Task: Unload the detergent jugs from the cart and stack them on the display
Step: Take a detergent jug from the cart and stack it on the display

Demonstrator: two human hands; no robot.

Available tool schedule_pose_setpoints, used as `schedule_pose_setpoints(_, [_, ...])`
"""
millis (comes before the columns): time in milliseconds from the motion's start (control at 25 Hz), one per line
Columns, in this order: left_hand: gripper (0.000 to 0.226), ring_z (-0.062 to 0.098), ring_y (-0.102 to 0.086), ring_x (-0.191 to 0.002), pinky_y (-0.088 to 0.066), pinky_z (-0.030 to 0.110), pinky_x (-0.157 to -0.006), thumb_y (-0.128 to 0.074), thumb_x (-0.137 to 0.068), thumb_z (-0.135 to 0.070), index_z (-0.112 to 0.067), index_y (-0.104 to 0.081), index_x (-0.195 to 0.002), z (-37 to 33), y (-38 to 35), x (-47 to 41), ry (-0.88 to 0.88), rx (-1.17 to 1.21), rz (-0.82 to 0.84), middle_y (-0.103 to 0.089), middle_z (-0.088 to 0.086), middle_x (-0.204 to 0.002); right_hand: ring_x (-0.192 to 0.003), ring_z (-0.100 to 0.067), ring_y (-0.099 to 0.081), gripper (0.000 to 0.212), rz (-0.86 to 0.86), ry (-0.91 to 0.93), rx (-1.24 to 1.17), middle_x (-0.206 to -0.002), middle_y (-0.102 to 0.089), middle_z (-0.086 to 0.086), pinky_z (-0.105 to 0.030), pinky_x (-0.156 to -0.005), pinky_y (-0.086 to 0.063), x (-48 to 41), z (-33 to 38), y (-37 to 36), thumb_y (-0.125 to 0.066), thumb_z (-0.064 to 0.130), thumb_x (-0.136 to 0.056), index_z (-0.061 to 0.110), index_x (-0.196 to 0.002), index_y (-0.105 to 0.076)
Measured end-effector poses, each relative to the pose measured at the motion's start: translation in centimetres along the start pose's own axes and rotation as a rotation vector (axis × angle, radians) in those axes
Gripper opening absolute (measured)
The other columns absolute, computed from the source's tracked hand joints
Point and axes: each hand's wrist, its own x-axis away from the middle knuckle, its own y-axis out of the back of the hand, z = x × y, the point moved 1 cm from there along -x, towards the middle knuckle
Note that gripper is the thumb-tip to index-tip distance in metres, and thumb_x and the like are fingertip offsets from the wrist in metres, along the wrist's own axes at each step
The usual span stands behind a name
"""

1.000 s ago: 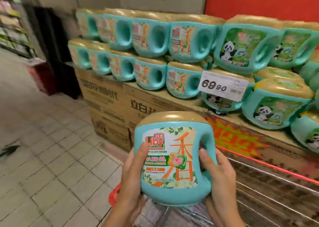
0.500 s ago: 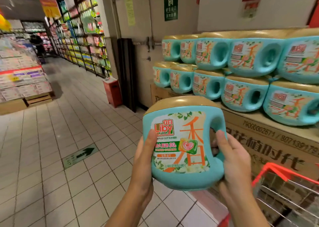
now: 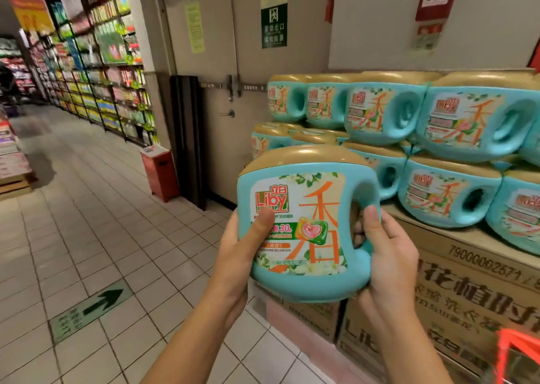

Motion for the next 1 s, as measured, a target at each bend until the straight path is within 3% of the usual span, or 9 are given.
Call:
schedule_pose_setpoints(120, [0.089,0.027,-0.074,-0.092,-0.06,0.031,-0.064,-0.088,-0.045,-0.061,-0.02,-0.06,-0.119,-0.1,1.7,-6.1,-0.029,-0.002,0.034,-0.075,0.008,-0.107,-0.062,-0.014,-0.049,0.045,-0.024,0.025,-0.029,-0.065,-0.054,0.002,-0.033,-0.06,-0.049,-4.7,-2.8,-2.7,-0.069,0.038,-0.073,0.006,-0.104,-0.067])
schedule_pose_setpoints(280, [0.064,0.028,-0.074,-0.09,-0.06,0.031,-0.064,-0.081,-0.063,-0.048,-0.018,-0.062,-0.116,-0.5,2.9,-15.4,-0.07,-0.015,0.069,-0.075,0.009,-0.106,-0.057,-0.006,-0.053,0.045,-0.055,0.11,-0.054,-0.061,-0.06,0.007,-0.022,-0.053,-0.052,-12.1,-4.9,-6.6,-0.068,0.034,-0.075,0.009,-0.112,-0.066])
schedule_pose_setpoints(440, [0.065,0.025,-0.074,-0.089,-0.059,0.028,-0.063,-0.082,-0.063,-0.051,-0.019,-0.063,-0.116,-1.1,3.0,-23.0,-0.117,-0.035,0.135,-0.075,0.007,-0.105,-0.063,-0.007,-0.06,0.049,-0.102,0.233,-0.028,-0.064,-0.065,0.009,-0.025,-0.06,-0.056,-18.2,-5.5,-9.7,-0.068,0.035,-0.077,0.011,-0.119,-0.059])
schedule_pose_setpoints(560, [0.085,0.023,-0.074,-0.091,-0.059,0.027,-0.066,-0.09,-0.044,-0.056,-0.021,-0.06,-0.115,-1.2,2.8,-27.8,-0.15,-0.083,0.221,-0.076,0.004,-0.104,-0.061,-0.006,-0.061,0.042,-0.161,0.317,0.009,-0.063,-0.067,0.006,-0.025,-0.059,-0.056,-21.7,-6.3,-11.2,-0.068,0.031,-0.08,0.011,-0.114,-0.054])
schedule_pose_setpoints(680, [0.082,0.025,-0.074,-0.088,-0.06,0.03,-0.064,-0.091,-0.042,-0.047,-0.02,-0.059,-0.113,-0.3,3.0,-32.6,-0.149,-0.06,0.249,-0.076,0.004,-0.101,-0.064,-0.01,-0.06,0.03,-0.21,0.37,0.129,-0.064,-0.066,0.004,-0.033,-0.064,-0.053,-24.5,-7.3,-12.5,-0.065,0.035,-0.081,0.015,-0.101,-0.056])
schedule_pose_setpoints(840, [0.086,0.027,-0.074,-0.089,-0.061,0.035,-0.066,-0.091,-0.042,-0.043,-0.015,-0.058,-0.116,1.1,3.5,-38.5,-0.138,0.036,0.322,-0.075,0.008,-0.104,-0.088,-0.023,-0.066,0.042,-0.258,0.482,0.347,-0.094,-0.068,-0.005,-0.044,-0.079,-0.055,-27.3,-8.6,-14.1,-0.072,0.054,-0.075,0.025,-0.099,-0.055])
schedule_pose_setpoints(1000, [0.078,0.023,-0.074,-0.09,-0.059,0.028,-0.063,-0.093,-0.047,-0.037,-0.019,-0.057,-0.114,0.5,3.2,-45.0,-0.205,0.076,0.414,-0.076,0.002,-0.101,-0.104,-0.01,-0.064,0.062,-0.199,0.527,0.538,-0.11,-0.064,0.012,-0.032,-0.084,-0.055,-29.8,-9.3,-16.0,-0.077,0.059,-0.058,0.039,-0.111,-0.051])
